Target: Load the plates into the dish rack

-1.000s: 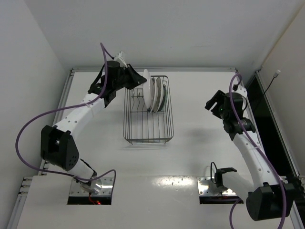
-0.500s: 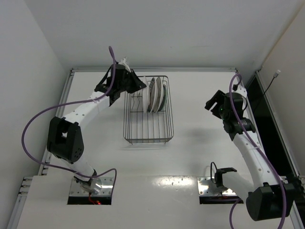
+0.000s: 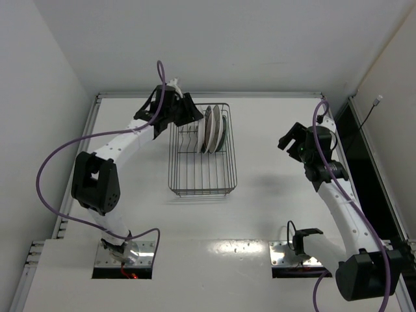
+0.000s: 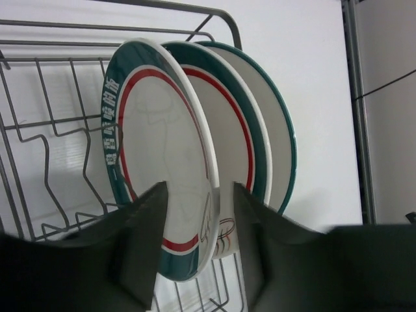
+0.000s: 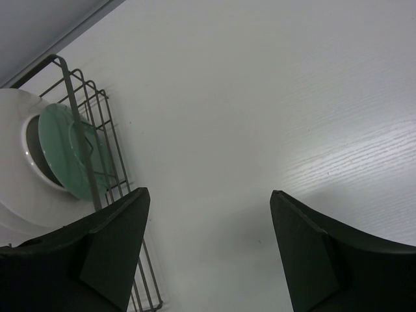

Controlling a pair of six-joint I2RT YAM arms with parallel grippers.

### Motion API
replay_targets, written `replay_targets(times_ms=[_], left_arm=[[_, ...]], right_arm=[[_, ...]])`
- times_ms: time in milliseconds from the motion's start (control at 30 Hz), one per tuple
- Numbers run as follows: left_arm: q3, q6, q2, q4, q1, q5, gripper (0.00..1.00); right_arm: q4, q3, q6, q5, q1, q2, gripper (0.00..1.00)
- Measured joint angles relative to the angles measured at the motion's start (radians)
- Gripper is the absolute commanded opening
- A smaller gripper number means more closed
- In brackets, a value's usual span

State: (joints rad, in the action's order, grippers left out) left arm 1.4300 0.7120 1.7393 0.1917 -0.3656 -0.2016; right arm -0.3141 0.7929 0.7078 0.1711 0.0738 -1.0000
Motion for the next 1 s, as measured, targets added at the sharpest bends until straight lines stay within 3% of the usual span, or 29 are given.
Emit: replay_targets(times_ms=[200,233,400,567,733,867,1000], left_arm=[[0.080,-0.049,0.002,0.073,-0.005,0.024,0.78],[0.098,-0.063,0.002,0.092,-0.006,0.031,1.00],[0.188,-0.160,0.002,0.192,-0.031,0.148,1.00],[0.157,-0.269,-0.085,0.254,-0.124,0.398,1.00],[-0.173,-0.309,-0.436,0.159,-0.225,0.716,1.00],[-0.493,-0.325,-0.710,0.034,-0.212,0.925,1.00],[-0.696,-0.362,-0.801,-0.065,-0.211,1.032,1.00]], right_arm=[[0.000,0.000,0.000,-0.003,0.000,0.000,0.74],[0.000,0.000,0.000,-0.005,0.000,0.000,0.74],[0.002,0.000,0.000,-0.021,0.000,0.000,0.75],[0.024,-0.003,-0.001,-0.032,0.000,0.000,0.77],[0.032,-0.006,-0.001,-0.042,0.000,-0.008,0.77],[0.037,-0.009,-0.002,-0.045,0.000,-0.018,0.77],[0.044,-0.013,-0.005,-0.048,0.000,-0.019,0.77]])
